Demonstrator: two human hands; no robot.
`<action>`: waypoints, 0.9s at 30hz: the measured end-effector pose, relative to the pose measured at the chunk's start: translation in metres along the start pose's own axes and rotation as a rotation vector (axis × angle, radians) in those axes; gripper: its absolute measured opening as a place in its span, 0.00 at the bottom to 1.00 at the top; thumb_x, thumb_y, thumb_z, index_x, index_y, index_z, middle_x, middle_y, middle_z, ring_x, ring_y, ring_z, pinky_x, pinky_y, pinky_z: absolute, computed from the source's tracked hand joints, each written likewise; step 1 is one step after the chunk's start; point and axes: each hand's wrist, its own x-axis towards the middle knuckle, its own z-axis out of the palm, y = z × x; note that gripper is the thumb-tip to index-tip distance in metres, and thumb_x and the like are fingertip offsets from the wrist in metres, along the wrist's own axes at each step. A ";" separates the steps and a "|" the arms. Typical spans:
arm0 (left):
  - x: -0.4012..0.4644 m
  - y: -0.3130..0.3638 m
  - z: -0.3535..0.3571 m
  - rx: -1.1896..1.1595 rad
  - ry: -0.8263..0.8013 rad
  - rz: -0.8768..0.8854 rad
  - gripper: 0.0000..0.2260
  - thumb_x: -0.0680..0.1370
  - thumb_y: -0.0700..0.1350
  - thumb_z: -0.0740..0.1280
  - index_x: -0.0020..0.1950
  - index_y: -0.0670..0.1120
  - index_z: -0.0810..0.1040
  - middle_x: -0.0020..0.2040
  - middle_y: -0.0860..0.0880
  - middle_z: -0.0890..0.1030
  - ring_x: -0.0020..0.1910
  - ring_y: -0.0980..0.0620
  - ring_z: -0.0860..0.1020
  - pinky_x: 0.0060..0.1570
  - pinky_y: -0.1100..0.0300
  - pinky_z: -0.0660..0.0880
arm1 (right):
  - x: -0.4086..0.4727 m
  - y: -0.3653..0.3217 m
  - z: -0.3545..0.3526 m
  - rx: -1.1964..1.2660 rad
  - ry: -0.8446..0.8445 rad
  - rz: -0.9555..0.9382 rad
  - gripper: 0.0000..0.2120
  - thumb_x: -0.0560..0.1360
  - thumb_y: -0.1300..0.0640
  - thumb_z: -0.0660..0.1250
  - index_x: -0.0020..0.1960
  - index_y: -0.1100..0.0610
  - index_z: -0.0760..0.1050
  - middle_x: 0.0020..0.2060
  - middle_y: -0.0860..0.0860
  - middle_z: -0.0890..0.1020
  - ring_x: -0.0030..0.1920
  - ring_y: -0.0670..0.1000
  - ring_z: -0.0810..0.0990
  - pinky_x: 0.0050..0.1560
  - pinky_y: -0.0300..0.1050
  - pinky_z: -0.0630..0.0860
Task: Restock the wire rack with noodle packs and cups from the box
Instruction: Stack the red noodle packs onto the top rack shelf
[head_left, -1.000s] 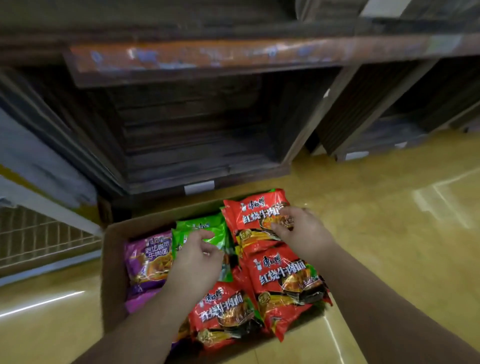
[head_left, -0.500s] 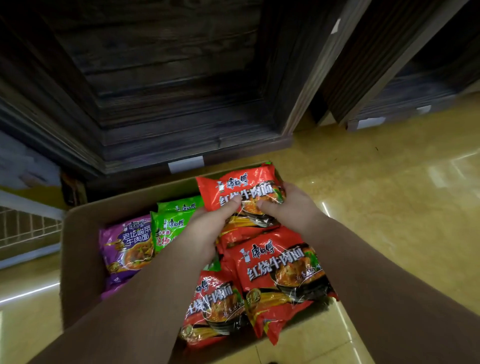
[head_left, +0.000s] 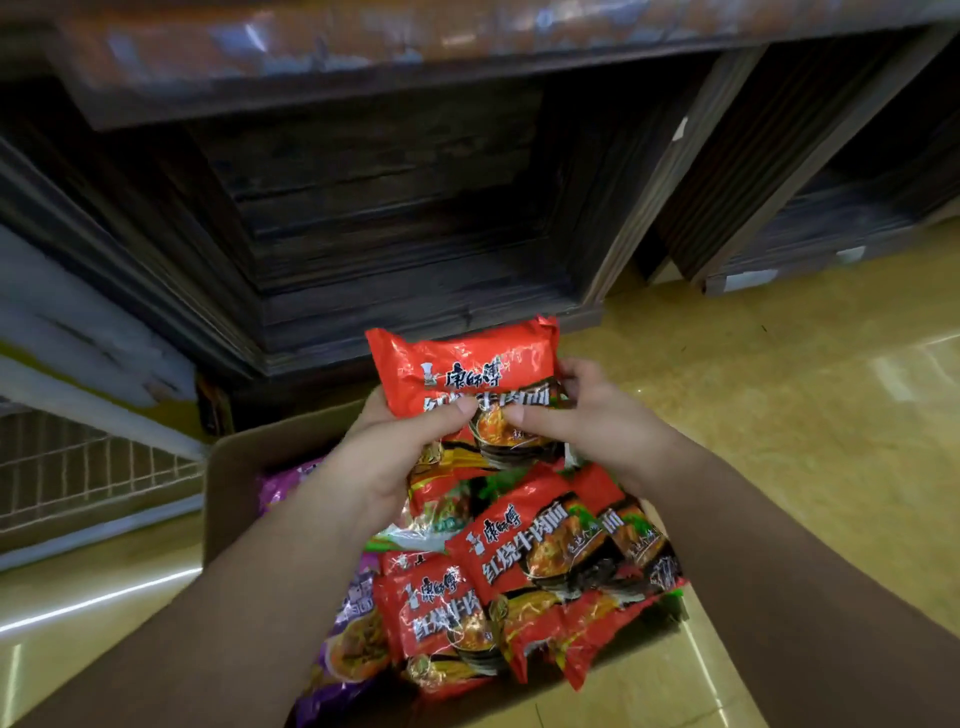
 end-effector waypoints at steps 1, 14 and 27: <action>-0.008 0.011 -0.005 0.018 -0.009 0.029 0.33 0.60 0.42 0.80 0.64 0.49 0.76 0.53 0.45 0.86 0.52 0.42 0.84 0.55 0.41 0.79 | -0.008 -0.009 0.001 0.018 -0.001 -0.031 0.38 0.68 0.51 0.79 0.69 0.48 0.61 0.62 0.46 0.73 0.60 0.49 0.76 0.63 0.53 0.76; -0.154 0.147 -0.109 0.120 -0.113 0.307 0.43 0.54 0.42 0.83 0.68 0.48 0.71 0.57 0.43 0.84 0.56 0.42 0.83 0.60 0.41 0.77 | -0.140 -0.166 0.075 0.060 0.032 -0.322 0.30 0.66 0.63 0.80 0.60 0.45 0.70 0.55 0.47 0.82 0.57 0.46 0.81 0.57 0.42 0.79; -0.376 0.257 -0.181 0.124 -0.045 0.518 0.34 0.62 0.41 0.81 0.64 0.53 0.73 0.55 0.46 0.85 0.55 0.43 0.83 0.58 0.41 0.77 | -0.328 -0.324 0.131 -0.114 0.071 -0.596 0.26 0.66 0.54 0.80 0.59 0.43 0.71 0.54 0.39 0.80 0.55 0.39 0.78 0.62 0.41 0.75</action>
